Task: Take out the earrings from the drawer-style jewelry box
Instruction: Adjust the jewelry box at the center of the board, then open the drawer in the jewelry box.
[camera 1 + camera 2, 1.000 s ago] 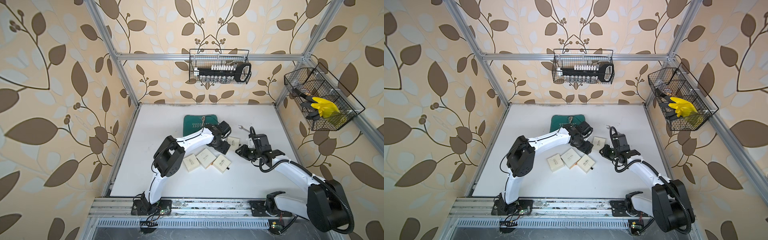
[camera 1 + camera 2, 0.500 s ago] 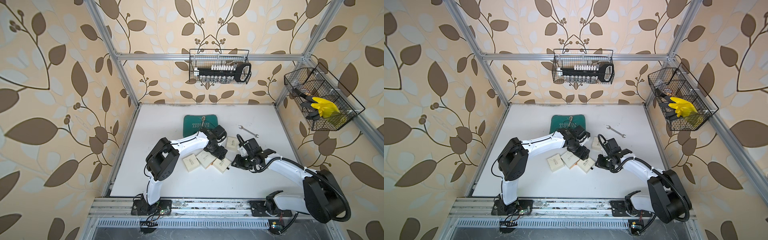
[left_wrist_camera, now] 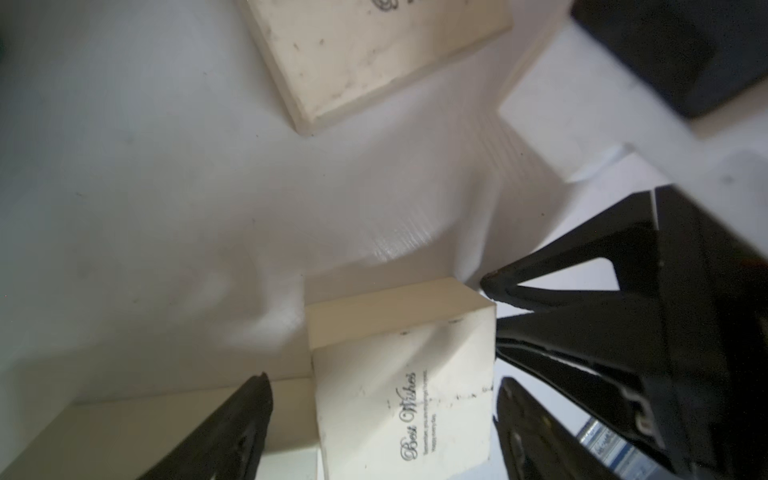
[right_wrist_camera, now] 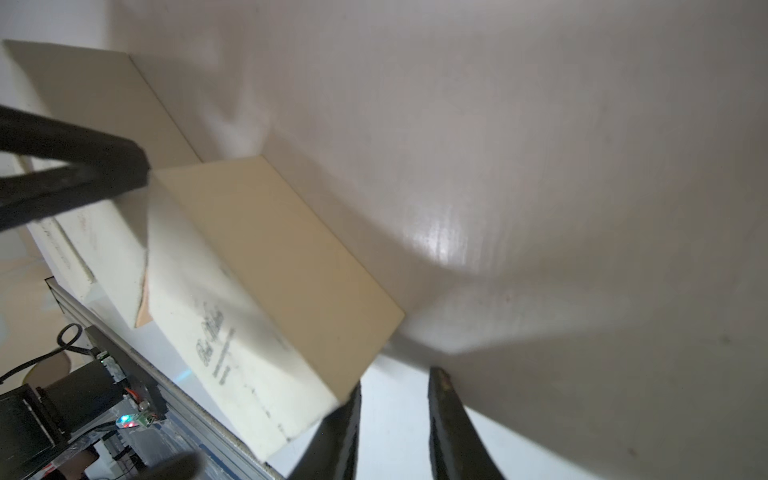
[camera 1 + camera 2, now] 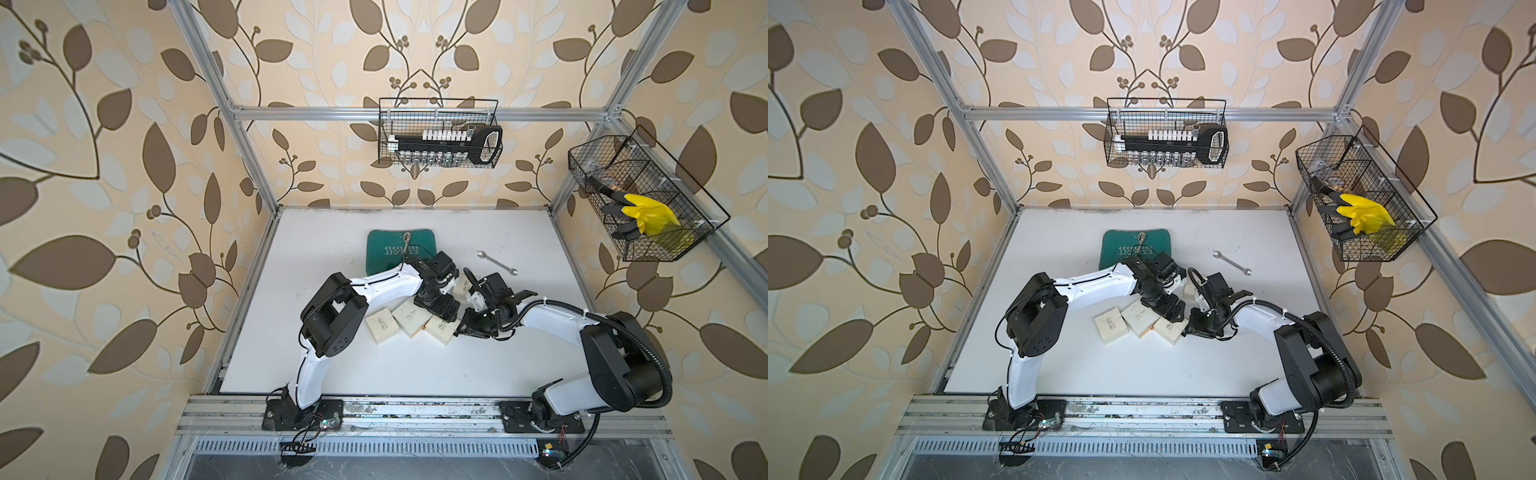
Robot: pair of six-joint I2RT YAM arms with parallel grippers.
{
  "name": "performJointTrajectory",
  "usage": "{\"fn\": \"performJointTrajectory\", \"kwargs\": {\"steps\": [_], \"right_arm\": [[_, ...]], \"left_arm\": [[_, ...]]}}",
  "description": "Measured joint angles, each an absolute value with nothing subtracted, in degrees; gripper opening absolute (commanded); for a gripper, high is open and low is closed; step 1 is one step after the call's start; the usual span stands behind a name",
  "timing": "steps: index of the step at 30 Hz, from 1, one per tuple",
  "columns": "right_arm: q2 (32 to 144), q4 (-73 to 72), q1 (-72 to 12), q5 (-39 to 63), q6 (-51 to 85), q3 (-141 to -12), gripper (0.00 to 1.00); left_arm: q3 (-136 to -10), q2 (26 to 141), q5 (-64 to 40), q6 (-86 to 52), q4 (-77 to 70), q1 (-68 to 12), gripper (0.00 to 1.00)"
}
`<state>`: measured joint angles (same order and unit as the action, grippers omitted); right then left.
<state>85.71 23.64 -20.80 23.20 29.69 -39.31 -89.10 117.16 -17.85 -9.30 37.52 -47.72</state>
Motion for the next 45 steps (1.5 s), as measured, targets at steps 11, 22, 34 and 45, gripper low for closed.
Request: {"fn": "performJointTrajectory", "kwargs": {"steps": [11,22,34,45], "right_arm": [[89.08,20.18,-15.64,30.52,31.97,-39.88,0.3],[88.05,19.7,-11.03,25.52,33.87,-40.16,0.29],[80.34,18.55,-5.98,23.53,33.15,-37.74,0.26],[75.4,16.71,-6.02,30.44,33.69,-30.3,0.23]], "left_arm": [[-92.18,120.51,-20.27,-9.19,38.44,-47.37,0.86],[-102.04,127.44,-21.23,-11.09,39.27,-46.89,0.86],[-100.6,127.74,-22.11,-12.64,39.2,-48.03,0.87],[-99.81,127.44,-23.29,-13.47,38.46,-47.53,0.86]]}}
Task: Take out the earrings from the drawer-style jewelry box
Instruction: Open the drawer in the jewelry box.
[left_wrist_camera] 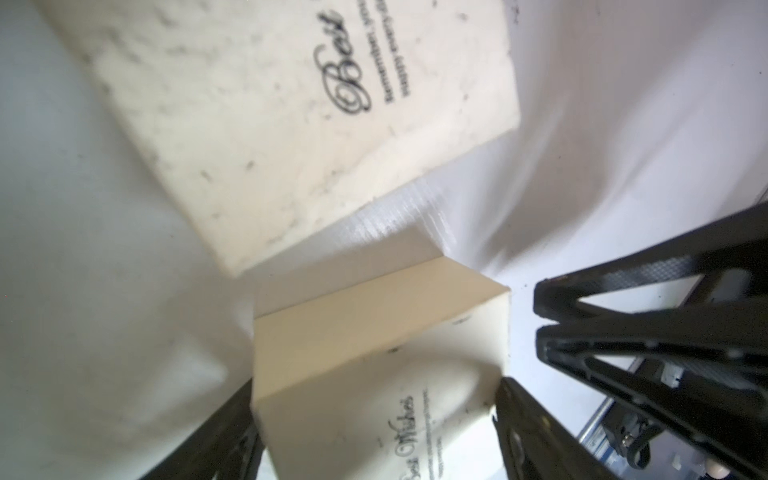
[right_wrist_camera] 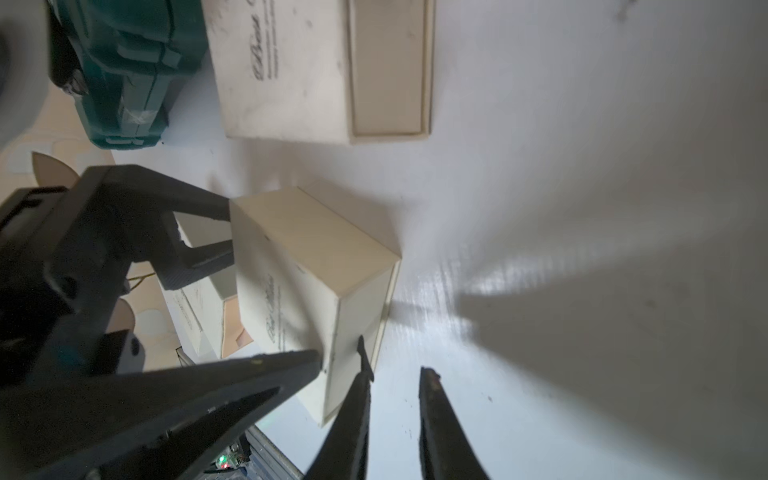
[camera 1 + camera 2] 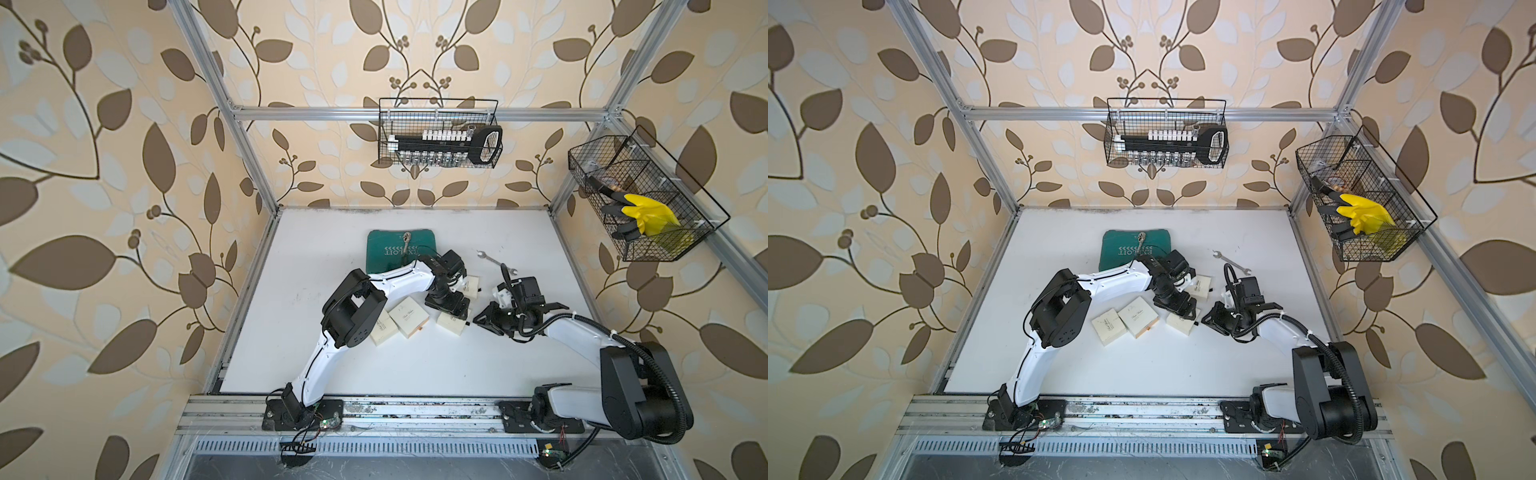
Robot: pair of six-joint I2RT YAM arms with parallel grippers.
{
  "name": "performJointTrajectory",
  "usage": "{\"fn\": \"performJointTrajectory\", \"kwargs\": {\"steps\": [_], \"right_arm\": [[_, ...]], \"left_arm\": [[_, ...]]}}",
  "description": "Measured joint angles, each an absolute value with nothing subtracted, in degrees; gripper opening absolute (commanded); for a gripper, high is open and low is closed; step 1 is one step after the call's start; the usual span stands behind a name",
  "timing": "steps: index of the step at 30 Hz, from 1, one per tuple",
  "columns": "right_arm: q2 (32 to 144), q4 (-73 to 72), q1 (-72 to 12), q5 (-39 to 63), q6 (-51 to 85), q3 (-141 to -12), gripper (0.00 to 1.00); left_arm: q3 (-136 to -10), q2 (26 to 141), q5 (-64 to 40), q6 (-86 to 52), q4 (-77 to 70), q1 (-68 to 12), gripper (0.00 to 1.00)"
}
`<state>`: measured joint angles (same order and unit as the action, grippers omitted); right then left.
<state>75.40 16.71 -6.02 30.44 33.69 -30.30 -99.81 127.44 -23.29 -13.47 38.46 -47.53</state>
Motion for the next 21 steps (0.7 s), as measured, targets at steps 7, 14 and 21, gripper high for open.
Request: {"fn": "performJointTrajectory", "kwargs": {"steps": [7,14,21], "right_arm": [[75.5,15.07,-7.05,32.29,34.11,-30.09,0.22],[76.4,14.59,-7.66,32.86,34.13,-30.09,0.22],[79.75,13.47,-8.29,33.56,34.5,-30.09,0.21]], "left_arm": [[-99.11,127.13,-24.56,-13.85,37.82,-47.16,0.86],[-99.0,127.09,-25.02,-13.87,37.65,-47.13,0.86],[-98.67,126.93,-25.36,-13.87,37.32,-47.16,0.86]]}}
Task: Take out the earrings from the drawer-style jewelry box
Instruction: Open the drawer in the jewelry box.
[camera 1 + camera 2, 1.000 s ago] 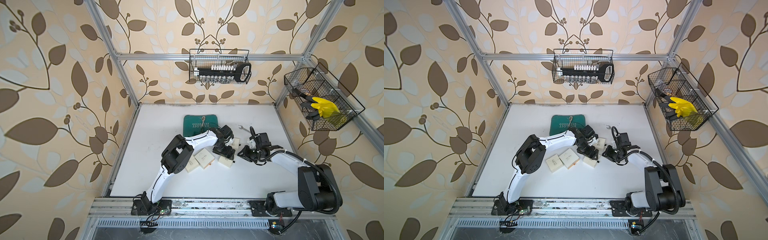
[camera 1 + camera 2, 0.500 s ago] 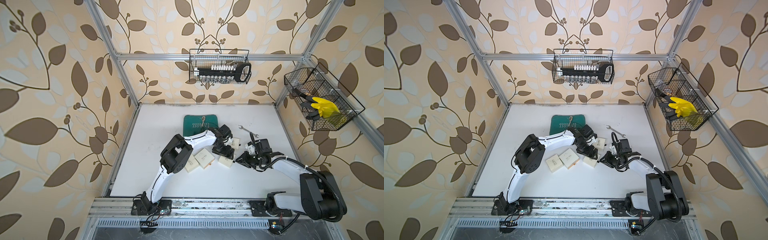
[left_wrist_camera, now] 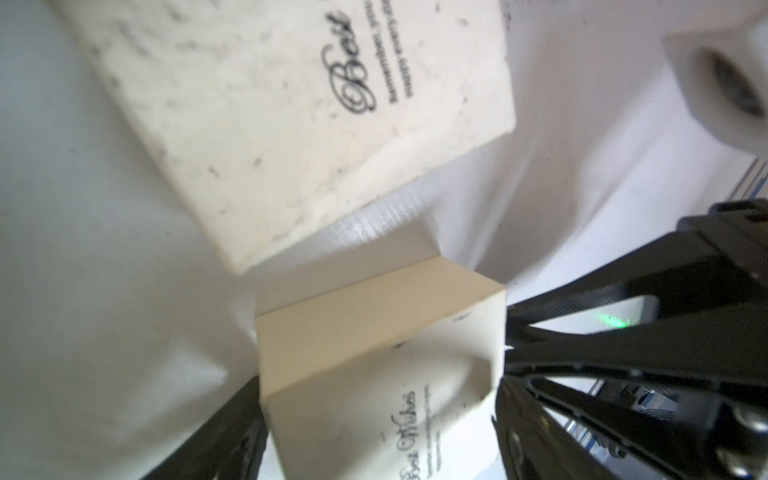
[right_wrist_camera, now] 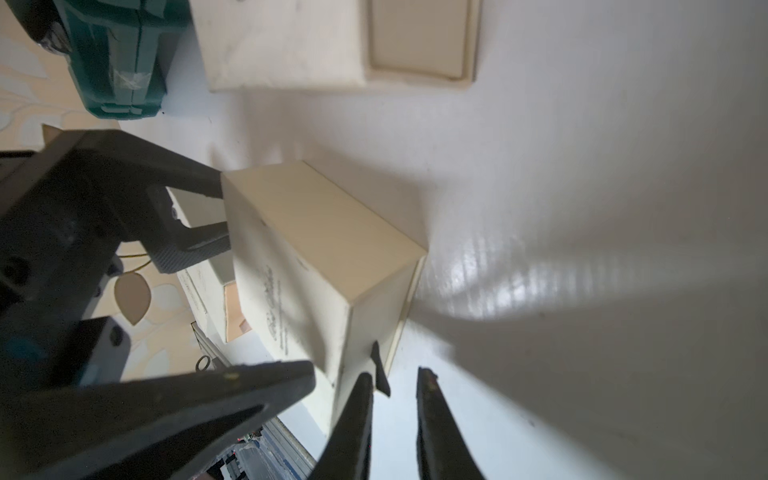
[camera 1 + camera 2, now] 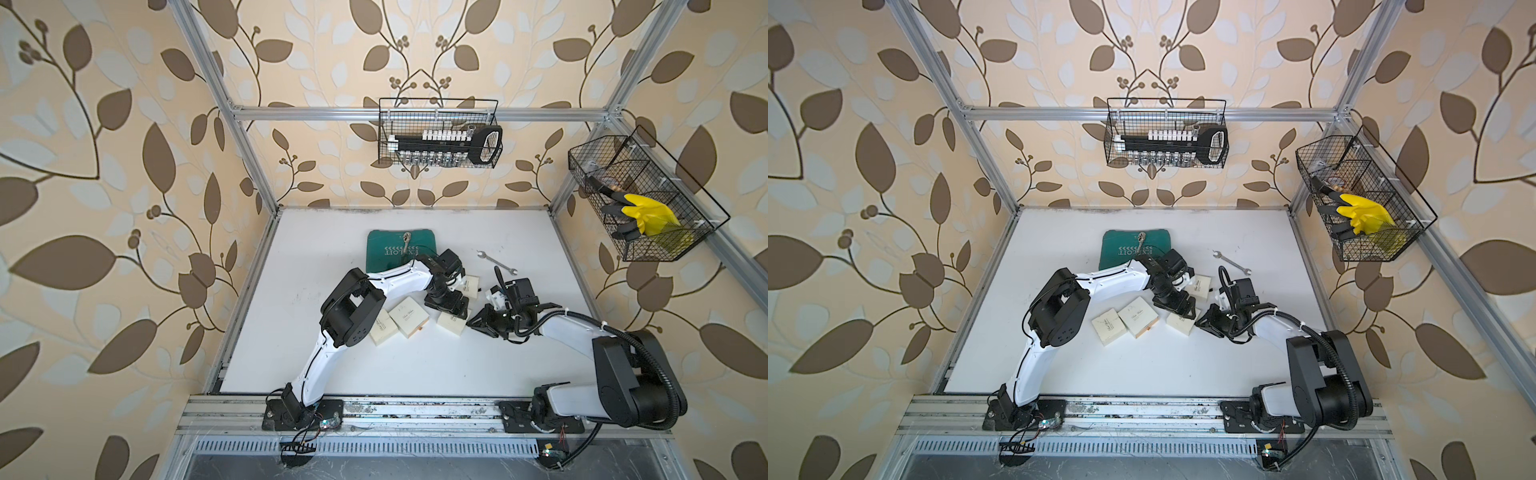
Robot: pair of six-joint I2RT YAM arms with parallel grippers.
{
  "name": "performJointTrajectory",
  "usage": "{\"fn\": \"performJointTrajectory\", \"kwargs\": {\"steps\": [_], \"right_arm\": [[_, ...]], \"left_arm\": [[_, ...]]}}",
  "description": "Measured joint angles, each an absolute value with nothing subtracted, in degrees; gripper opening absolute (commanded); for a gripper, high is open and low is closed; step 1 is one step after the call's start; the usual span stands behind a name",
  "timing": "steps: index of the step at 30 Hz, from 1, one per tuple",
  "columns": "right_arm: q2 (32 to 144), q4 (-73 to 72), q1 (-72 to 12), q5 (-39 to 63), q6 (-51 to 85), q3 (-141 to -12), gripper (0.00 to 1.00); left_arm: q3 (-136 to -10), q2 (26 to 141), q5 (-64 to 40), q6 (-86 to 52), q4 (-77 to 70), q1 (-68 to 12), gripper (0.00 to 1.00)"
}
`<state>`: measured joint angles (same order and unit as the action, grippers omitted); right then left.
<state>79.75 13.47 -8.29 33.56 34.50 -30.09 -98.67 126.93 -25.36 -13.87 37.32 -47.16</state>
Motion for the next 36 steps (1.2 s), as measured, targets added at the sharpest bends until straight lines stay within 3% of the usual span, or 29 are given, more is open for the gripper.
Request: {"fn": "performJointTrajectory", "kwargs": {"steps": [9,17,22,24,36], "right_arm": [[81.1,12.49,-9.02,34.13,34.5,-30.24,0.16],[81.49,11.6,-9.26,33.95,34.92,-30.89,0.0],[81.45,11.77,-9.26,32.42,34.94,-31.16,0.0],[81.03,12.27,-9.28,31.09,34.94,-31.24,0.0],[76.4,17.96,-9.32,23.53,35.4,-31.31,0.0]], "left_arm": [[-98.41,126.82,-25.65,-13.85,37.19,-47.16,0.86],[-98.41,126.82,-25.65,-13.82,37.21,-47.13,0.86],[-98.41,126.82,-25.61,-13.82,37.23,-47.13,0.84],[-98.41,126.82,-25.52,-13.5,37.36,-47.16,0.73],[-99.46,127.04,-24.01,-13.82,39.48,-47.16,0.7]]}}
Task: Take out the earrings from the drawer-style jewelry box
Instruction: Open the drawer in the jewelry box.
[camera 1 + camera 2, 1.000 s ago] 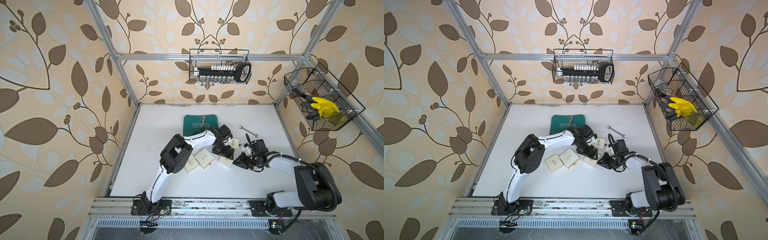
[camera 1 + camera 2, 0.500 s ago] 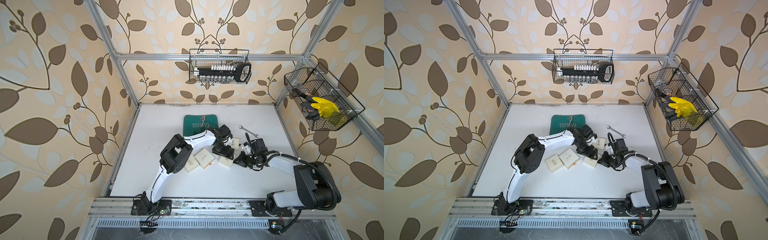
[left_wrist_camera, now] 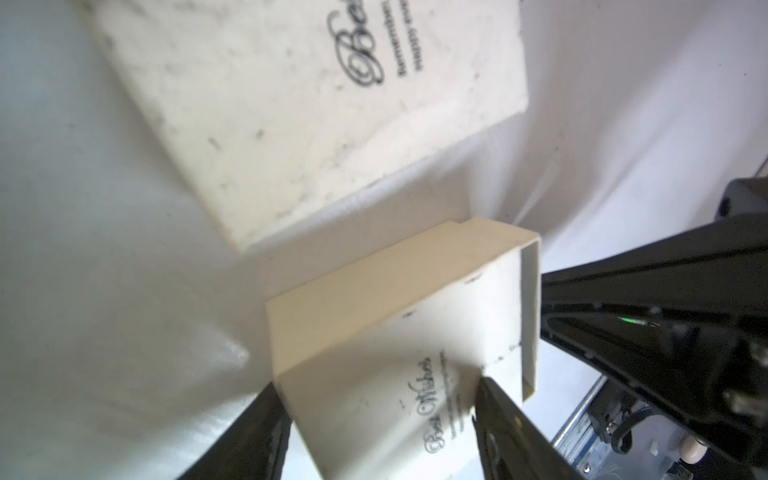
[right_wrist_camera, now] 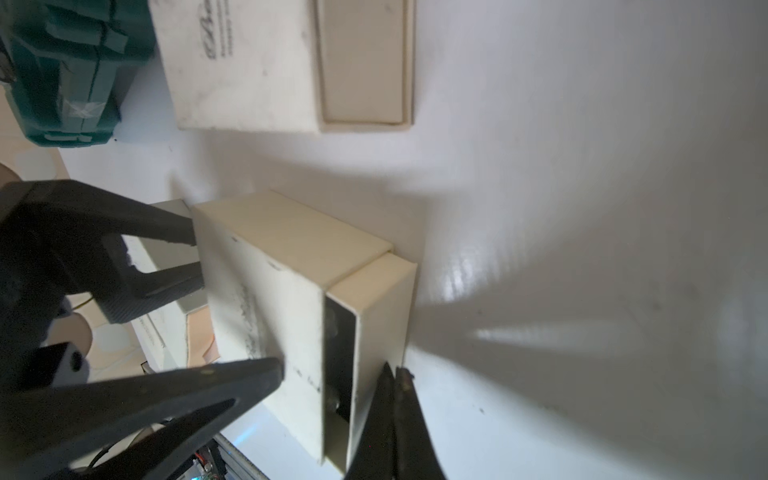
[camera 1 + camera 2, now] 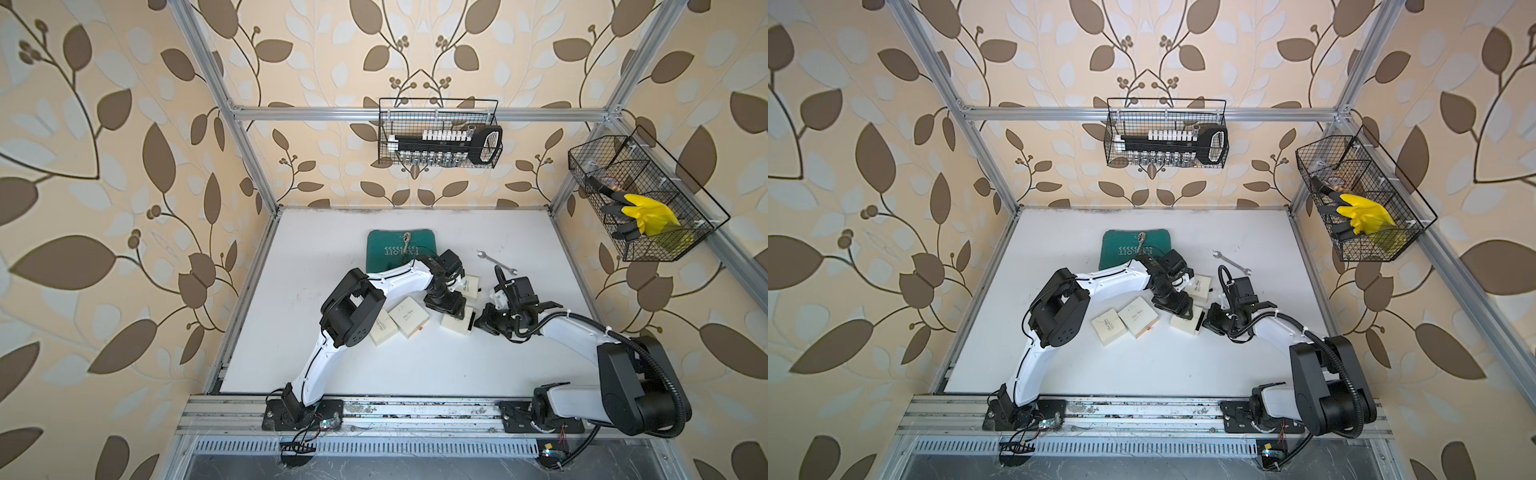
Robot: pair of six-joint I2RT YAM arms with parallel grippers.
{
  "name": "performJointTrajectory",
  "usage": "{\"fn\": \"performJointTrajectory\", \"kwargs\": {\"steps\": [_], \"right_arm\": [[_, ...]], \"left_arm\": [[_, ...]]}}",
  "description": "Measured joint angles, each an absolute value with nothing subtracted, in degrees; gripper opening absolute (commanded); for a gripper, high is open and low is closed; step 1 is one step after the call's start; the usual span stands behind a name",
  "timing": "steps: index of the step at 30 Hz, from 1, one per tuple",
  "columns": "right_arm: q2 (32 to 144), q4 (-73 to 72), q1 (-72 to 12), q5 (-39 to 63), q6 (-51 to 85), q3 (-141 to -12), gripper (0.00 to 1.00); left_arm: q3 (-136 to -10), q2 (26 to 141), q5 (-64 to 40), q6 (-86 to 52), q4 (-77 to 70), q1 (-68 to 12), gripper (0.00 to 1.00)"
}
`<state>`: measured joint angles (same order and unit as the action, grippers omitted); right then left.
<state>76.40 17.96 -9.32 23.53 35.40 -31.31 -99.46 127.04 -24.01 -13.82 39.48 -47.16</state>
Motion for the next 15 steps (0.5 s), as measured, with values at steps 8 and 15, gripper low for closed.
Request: {"fn": "performJointTrajectory", "kwargs": {"steps": [8,15], "right_arm": [[72.73,23.27,-8.29,16.97,35.86,-31.31,0.0],[71.99,24.95,-7.31,14.74,36.01,-31.31,0.07]], "left_arm": [[-100.27,127.15,-22.41,-13.93,40.56,-47.16,0.7],[-100.4,127.17,-22.28,-13.91,40.66,-47.16,0.7]]}}
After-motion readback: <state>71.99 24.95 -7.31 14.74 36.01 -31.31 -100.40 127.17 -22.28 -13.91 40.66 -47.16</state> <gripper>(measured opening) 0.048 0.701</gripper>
